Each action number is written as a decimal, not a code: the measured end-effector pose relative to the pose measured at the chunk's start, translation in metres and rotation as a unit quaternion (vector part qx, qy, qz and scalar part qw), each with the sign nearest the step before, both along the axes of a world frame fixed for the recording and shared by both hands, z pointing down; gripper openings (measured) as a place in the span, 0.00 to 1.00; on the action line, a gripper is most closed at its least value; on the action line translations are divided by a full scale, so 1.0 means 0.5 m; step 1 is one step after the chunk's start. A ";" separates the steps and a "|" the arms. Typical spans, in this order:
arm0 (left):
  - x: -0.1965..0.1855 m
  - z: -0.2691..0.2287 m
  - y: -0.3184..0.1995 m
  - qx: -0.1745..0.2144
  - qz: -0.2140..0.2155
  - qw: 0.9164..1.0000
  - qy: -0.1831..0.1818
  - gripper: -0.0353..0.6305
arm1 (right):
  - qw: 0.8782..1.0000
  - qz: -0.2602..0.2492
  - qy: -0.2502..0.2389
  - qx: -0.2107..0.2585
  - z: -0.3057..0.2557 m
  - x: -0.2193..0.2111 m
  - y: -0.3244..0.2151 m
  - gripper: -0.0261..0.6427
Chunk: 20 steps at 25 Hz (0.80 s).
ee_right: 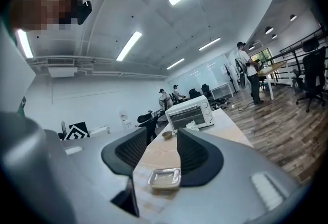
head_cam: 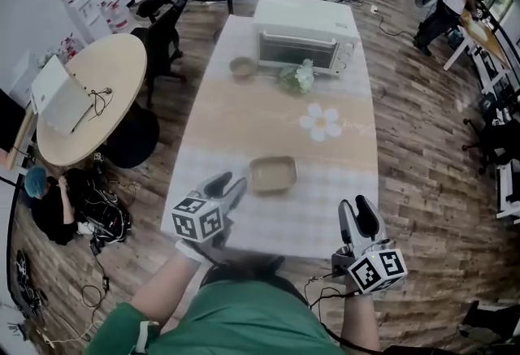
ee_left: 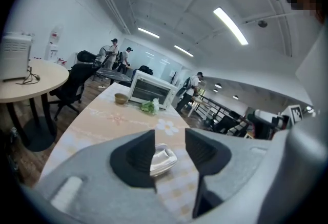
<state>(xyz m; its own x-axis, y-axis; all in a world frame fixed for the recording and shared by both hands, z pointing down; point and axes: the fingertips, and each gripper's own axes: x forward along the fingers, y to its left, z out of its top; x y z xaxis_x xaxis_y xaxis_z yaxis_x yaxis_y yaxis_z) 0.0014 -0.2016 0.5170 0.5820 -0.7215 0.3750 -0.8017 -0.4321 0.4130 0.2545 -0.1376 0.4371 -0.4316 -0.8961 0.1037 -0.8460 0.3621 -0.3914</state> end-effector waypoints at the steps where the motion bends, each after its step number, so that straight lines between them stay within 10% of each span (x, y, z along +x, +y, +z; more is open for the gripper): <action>1: 0.004 0.008 -0.005 -0.006 -0.004 1.000 0.001 0.33 | 1.000 -0.005 -0.006 -0.004 0.006 0.005 -0.006 0.31; 9: -0.007 0.103 -0.044 -0.086 -0.036 0.994 0.057 0.31 | 0.998 -0.027 -0.037 -0.032 0.053 -0.002 -0.055 0.31; 20: -0.021 0.321 -0.131 -0.198 -0.010 0.980 0.013 0.28 | 0.992 0.039 -0.086 -0.086 0.170 -0.006 -0.069 0.31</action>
<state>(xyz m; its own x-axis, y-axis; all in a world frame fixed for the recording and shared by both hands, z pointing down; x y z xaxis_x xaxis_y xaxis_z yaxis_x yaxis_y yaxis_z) -0.0092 -0.2673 0.6776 0.5824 -0.5342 0.6127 -0.7952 -0.2180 0.5659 0.2515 -0.1723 0.5222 -0.3867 -0.9027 0.1887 -0.7843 0.2143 -0.5822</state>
